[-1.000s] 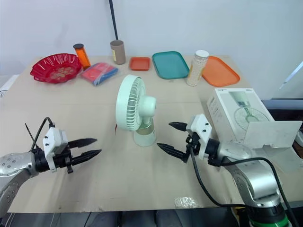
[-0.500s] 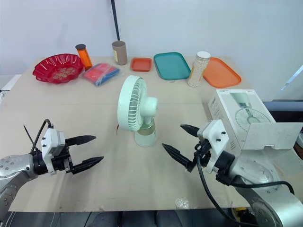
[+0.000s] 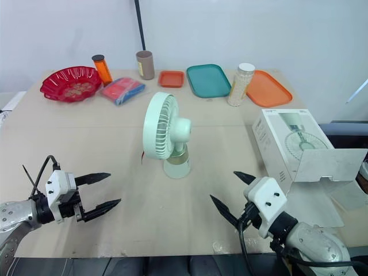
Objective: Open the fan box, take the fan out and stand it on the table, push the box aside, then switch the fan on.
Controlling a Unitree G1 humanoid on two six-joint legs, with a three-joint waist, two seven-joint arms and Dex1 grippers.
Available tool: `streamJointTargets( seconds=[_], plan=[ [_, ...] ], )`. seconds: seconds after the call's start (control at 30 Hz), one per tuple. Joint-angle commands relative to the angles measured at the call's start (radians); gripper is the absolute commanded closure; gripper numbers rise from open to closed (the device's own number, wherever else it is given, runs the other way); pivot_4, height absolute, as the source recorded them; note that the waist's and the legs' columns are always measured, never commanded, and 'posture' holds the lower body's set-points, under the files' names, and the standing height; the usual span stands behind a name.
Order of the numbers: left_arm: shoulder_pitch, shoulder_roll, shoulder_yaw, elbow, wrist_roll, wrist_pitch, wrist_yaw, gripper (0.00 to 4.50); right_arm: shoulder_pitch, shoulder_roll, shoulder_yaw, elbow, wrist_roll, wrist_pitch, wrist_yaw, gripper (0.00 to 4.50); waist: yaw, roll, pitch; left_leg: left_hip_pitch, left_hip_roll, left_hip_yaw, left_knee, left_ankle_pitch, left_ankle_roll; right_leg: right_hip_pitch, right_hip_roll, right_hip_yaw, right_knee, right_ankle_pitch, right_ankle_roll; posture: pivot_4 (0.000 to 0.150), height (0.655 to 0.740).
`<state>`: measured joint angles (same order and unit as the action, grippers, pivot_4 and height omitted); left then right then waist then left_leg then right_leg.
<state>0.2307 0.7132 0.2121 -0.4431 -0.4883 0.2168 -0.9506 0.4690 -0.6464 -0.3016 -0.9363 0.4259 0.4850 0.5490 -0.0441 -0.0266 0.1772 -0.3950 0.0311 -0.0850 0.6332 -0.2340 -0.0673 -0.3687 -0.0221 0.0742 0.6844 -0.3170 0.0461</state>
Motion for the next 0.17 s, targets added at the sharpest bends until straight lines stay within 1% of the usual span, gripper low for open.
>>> streamJointTargets(
  seconds=[0.03,0.17],
  plan=[
    [0.013,-0.004,0.023,-0.020,-0.002,-0.026,0.000,0.07,0.045,0.018,-0.020,-0.011,-0.019,-0.062,0.022,0.00,0.000,0.000,0.000,0.000,0.000,0.000,0.000,0.000,0.000,0.000,0.000,0.000,0.000,0.000,0.000,0.150,0.7400],
    [0.029,-0.007,0.023,-0.046,0.008,-0.030,0.023,0.07,0.084,0.037,-0.027,0.004,-0.026,-0.083,0.030,0.00,-0.001,0.000,-0.001,0.001,0.000,0.000,-0.001,0.000,0.000,0.000,0.000,0.000,0.000,0.000,0.000,0.150,0.7400]
  ],
)
